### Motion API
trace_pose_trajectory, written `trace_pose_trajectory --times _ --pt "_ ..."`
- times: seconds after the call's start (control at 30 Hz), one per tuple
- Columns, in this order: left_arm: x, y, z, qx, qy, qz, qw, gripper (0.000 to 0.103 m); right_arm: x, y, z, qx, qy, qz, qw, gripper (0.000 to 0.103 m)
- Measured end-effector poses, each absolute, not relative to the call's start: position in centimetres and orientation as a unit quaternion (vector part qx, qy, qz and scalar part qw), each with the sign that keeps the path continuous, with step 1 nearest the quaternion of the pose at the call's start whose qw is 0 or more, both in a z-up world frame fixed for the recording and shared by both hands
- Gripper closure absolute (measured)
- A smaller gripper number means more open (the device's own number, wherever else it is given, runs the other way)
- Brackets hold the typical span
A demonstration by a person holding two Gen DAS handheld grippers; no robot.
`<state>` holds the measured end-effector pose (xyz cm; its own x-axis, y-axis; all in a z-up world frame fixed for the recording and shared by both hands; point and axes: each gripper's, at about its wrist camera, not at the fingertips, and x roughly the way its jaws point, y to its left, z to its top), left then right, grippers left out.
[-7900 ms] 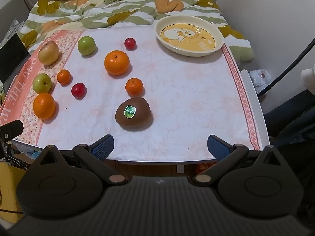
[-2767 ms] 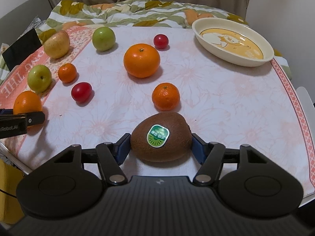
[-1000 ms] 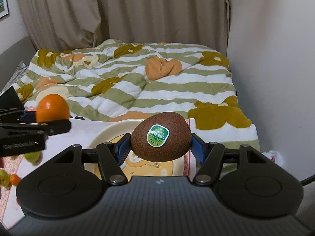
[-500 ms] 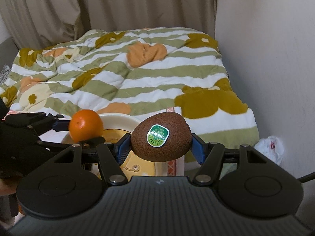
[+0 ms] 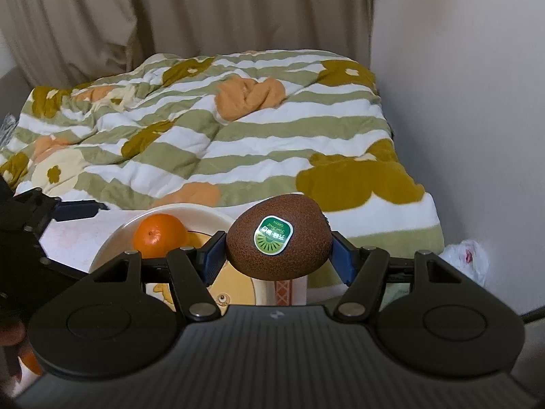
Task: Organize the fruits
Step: 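Carry the orange with the left tool while the right tool carries the kiwi into the bowl, then open both tools and withdraw them from the white bowl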
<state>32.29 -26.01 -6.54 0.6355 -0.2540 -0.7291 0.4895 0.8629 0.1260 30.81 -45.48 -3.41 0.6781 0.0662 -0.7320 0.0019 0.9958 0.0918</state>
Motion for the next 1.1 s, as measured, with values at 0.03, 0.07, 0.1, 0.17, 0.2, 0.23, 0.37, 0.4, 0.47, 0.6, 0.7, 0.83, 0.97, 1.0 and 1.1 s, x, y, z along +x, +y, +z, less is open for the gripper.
trace_pose_trajectory --times 0.03,0.07,0.1,0.17,0.2,0.23,0.37,0.4,0.47,0.6,0.7,0.83,0.97,1.0,1.1 --pt "32.2 -25.5 -6.3 0.149 0.377 -0.204 0.891 0.003 30.8 -45.2 -3.4 0.038 0.401 0.025 0.915 0.024" --pt "32.2 -25.0 -6.0 0.141 0.382 -0.198 0.892 0.003 31.0 -45.0 -3.4 0.035 0.402 0.033 0.915 0.024" --pt "32.0 -24.7 -5.7 0.135 0.384 -0.191 0.893 0.003 31.0 -44.7 -3.4 0.029 0.402 0.041 0.914 0.024" --pt "31.7 -23.8 -5.3 0.122 0.389 -0.18 0.895 0.003 31.2 -43.8 -3.6 0.013 0.403 0.058 0.913 0.024" --pt "31.5 -23.4 -5.1 0.115 0.39 -0.174 0.897 0.003 31.3 -43.4 -3.8 0.003 0.403 0.066 0.913 0.024" --pt "31.4 -23.0 -4.9 0.109 0.392 -0.169 0.898 0.003 31.3 -42.9 -4.0 -0.007 0.404 0.074 0.912 0.024" --pt "30.7 -21.4 -4.4 0.08 0.404 -0.149 0.899 0.003 31.7 -41.1 -5.3 -0.035 0.412 0.104 0.904 0.024" --pt "30.6 -20.9 -4.4 0.069 0.406 -0.144 0.9 0.003 31.8 -40.7 -5.7 -0.041 0.414 0.109 0.903 0.024" --pt "30.2 -20.2 -4.3 0.053 0.411 -0.138 0.9 0.003 32.1 -40.0 -6.4 -0.052 0.417 0.115 0.9 0.024" --pt "29.2 -19.6 -4.4 0.053 0.412 -0.123 0.901 0.003 32.4 -38.9 -7.7 -0.081 0.419 0.121 0.896 0.024" --pt "28.8 -19.2 -4.6 0.055 0.412 -0.114 0.902 0.003 32.5 -38.4 -8.6 -0.093 0.421 0.127 0.893 0.024" --pt "28.2 -18.6 -4.9 0.051 0.412 -0.106 0.903 0.003 32.5 -37.8 -9.6 -0.116 0.422 0.127 0.89 0.023" --pt "27.5 -18.2 -4.8 0.046 0.413 -0.1 0.904 0.003 31.7 -37.3 -9.8 -0.133 0.414 0.12 0.892 0.005" --pt "27.4 -18.2 -4.7 0.045 0.412 -0.099 0.904 0.003 31.3 -37.2 -9.6 -0.14 0.407 0.117 0.895 0.0" --pt "26.6 -18.2 -4.4 0.045 0.408 -0.093 0.907 0.003 30.0 -37.4 -8.7 -0.144 0.387 0.112 0.904 0.0"
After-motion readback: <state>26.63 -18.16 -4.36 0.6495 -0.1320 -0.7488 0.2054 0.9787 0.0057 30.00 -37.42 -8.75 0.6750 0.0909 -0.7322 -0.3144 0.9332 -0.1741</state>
